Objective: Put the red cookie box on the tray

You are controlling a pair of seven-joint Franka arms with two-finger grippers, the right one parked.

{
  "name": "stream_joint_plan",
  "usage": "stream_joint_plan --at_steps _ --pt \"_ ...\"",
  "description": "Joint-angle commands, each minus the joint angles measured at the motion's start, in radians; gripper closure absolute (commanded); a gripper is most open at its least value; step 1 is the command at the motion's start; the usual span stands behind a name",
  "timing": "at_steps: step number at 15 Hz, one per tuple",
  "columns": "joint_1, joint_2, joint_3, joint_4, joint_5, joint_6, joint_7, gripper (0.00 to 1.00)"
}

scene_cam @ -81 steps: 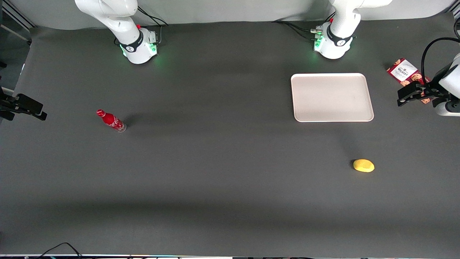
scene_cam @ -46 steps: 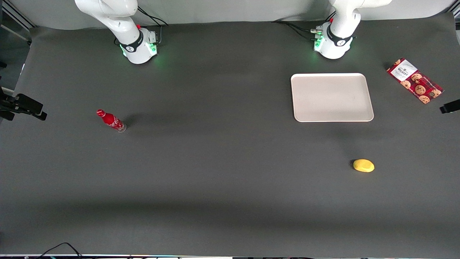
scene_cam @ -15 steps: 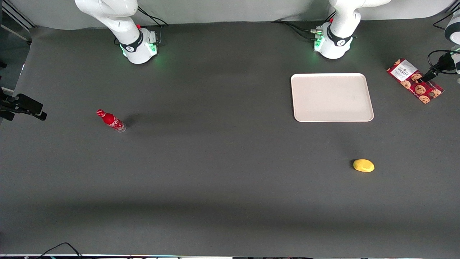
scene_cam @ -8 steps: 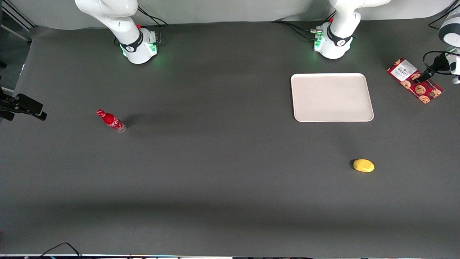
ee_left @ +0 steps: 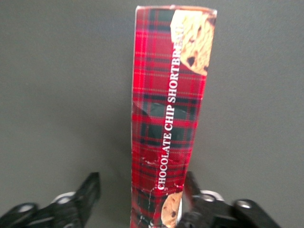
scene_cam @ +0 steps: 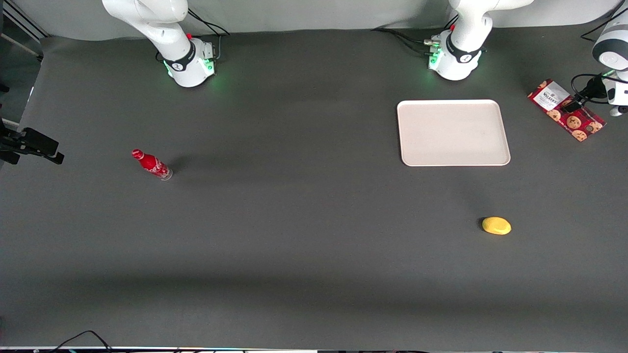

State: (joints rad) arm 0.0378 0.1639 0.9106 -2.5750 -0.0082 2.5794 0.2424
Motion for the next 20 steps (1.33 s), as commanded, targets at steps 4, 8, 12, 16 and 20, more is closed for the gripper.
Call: stream_joint_plan --at_steps 4,8,12,16,20 --pt "0.002 0.02 -0.015 -0.005 -0.068 0.007 0.058 0.78" --pt "-0.007 0.006 -0.016 0.001 -0.068 0.007 0.121 1.0" --pt "-0.018 -0.056 -0.032 0.058 -0.058 -0.06 0.159 1.0" --pt "-0.018 -0.133 -0.035 0.185 -0.05 -0.189 0.232 1.0" --pt "-0.016 -0.132 -0.067 0.494 0.023 -0.552 0.233 1.0"
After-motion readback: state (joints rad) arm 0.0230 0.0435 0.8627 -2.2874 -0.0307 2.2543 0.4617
